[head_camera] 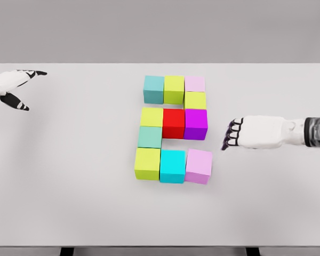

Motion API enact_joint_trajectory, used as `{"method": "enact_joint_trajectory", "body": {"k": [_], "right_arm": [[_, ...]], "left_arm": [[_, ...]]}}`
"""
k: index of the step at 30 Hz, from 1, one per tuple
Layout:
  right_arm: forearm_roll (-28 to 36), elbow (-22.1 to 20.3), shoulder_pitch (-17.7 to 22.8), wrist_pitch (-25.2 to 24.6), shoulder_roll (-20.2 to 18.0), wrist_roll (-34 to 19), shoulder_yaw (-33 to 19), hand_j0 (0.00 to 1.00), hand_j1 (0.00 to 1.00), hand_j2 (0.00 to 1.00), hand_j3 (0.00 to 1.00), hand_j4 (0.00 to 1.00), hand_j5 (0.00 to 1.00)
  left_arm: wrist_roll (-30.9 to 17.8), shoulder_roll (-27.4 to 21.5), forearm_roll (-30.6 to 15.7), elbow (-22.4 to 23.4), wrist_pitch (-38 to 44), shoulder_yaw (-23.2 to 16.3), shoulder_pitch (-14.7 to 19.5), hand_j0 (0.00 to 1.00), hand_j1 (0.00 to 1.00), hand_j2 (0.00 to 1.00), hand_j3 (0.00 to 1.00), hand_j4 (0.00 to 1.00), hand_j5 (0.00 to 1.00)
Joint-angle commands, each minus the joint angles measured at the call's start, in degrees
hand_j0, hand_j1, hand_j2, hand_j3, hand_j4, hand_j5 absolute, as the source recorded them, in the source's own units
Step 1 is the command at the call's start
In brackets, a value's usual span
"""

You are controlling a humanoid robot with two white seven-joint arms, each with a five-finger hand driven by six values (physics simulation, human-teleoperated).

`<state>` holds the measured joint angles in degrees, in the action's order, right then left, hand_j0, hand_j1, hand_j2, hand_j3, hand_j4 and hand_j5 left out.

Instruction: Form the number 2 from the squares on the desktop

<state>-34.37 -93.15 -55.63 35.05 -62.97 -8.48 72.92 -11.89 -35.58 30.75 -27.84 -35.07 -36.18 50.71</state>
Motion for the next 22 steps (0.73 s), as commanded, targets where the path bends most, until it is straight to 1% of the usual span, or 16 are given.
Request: {"method": "enact_joint_trajectory", "body": {"k": [1,2,3,4,6,10,14,17,22], "right_arm": [[4.57,0.87,0.00,-0.05,-6.02,0.22,-5.59,1.00,1.00,1.00,1.00,1.00,1.00],[10.10,0.78,0.00,-0.05,-9.36,0.22,-8.05,1.00,1.00,1.00,1.00,1.00,1.00],[14.85,1.13,0.00,-0.05,-10.51,0.13,-8.41,1.00,1.00,1.00,1.00,1.00,1.00],[17.67,3.06,0.09,-0.05,-10.42,0.22,-8.15,1.00,1.00,1.00,1.00,1.00,1.00],[19.61,4.73,0.96,-0.05,-9.72,0.22,-8.06,1.00,1.00,1.00,1.00,1.00,1.00],[19.26,4.21,2.20,-0.05,-8.75,-0.05,-7.97,1.00,1.00,1.00,1.00,1.00,1.00],[18.99,4.12,3.16,-0.05,-7.35,-0.31,-7.97,1.00,1.00,1.00,1.00,1.00,1.00],[18.91,4.21,4.13,-0.05,-6.90,-0.40,-8.24,1.00,1.00,1.00,1.00,1.00,1.00],[18.91,4.38,4.39,-0.05,-6.90,-0.40,-8.41,1.00,1.00,1.00,1.00,1.00,1.00]], "left_arm": [[0.03,-0.01,-0.34,0.06,0.07,0.23,0.00,1.00,1.00,1.00,1.00,1.00,1.00],[0.03,-0.01,-0.34,0.06,0.07,0.23,0.00,1.00,1.00,1.00,1.00,1.00,1.00],[0.03,-0.01,-0.43,0.06,0.07,0.23,0.00,1.00,1.00,1.00,1.00,1.00,1.00],[0.03,-0.01,-0.43,-0.03,0.07,0.41,0.00,1.00,1.00,1.00,1.00,1.00,1.00],[0.03,-0.10,-0.34,0.06,0.07,0.76,0.00,1.00,1.00,1.00,1.00,1.00,1.00],[0.03,-0.10,-0.34,1.56,0.07,0.85,-0.09,1.00,1.00,1.00,1.00,1.00,1.00],[0.03,-0.54,-0.34,1.64,0.07,1.20,-0.09,1.00,1.00,1.00,1.00,1.00,1.00],[0.11,-0.80,-0.43,1.73,0.07,1.20,-0.09,1.00,1.00,1.00,1.00,1.00,1.00],[0.20,-0.72,-0.43,1.73,0.07,1.20,-0.09,1.00,1.00,1.00,1.00,1.00,1.00]]}}
